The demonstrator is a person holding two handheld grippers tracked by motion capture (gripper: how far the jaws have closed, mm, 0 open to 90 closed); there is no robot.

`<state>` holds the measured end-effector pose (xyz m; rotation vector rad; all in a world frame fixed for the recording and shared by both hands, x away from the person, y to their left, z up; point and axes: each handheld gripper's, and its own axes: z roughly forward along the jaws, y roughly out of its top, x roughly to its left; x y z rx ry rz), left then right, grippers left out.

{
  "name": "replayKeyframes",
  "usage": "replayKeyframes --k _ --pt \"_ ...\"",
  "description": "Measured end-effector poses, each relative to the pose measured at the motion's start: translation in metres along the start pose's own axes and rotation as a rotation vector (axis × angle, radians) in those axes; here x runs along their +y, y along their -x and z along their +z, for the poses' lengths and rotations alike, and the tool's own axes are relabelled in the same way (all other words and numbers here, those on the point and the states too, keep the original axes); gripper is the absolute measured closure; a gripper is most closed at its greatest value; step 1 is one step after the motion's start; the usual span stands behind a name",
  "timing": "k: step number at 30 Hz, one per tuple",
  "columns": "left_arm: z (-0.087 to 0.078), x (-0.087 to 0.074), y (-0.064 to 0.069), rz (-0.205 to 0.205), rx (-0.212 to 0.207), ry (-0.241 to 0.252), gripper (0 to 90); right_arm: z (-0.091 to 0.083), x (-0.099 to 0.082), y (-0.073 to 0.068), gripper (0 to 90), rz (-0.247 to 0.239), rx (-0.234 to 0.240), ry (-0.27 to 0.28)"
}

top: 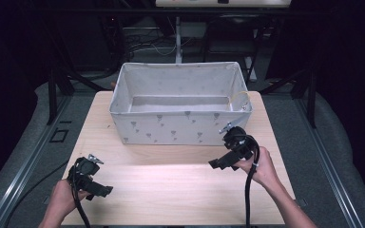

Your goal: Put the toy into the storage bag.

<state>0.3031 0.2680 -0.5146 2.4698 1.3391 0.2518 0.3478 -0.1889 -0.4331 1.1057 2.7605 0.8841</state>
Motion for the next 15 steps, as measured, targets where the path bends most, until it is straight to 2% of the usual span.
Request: replayKeyframes --k 2,3,6,7,11,14,15 --pt "0.0 0.0 0.0 0.002 -0.001 -0.001 0.0 0.003 -0.003 0.0 3.6 0.005 -0.002 -0.003" --pt "0.001 0.0 0.001 0.001 0.0 -0.002 0.0 0.009 -0.011 -0.001 4.4 -0.007 -0.026 0.011" --pt "0.002 0.001 0.001 0.008 -0.001 -0.008 0.0 0.016 -0.016 0.002 4.3 0.0 -0.014 0.015" --pt "0.002 0.002 0.001 0.01 -0.002 -0.009 0.0 0.021 -0.019 0.003 4.4 -0.003 -0.021 -0.004" --pt "0.002 0.002 0.001 0.011 -0.001 -0.008 0.0 0.027 -0.024 0.005 5.8 0.006 -0.008 -0.014" --pt "0.002 0.002 0.001 0.019 -0.001 -0.009 0.0 0.04 -0.034 0.008 9.9 0.001 -0.001 -0.068" --pt "0.002 0.002 0.001 0.019 -0.001 -0.009 0.0 0.04 -0.034 0.008 9.9 0.001 -0.001 -0.068"
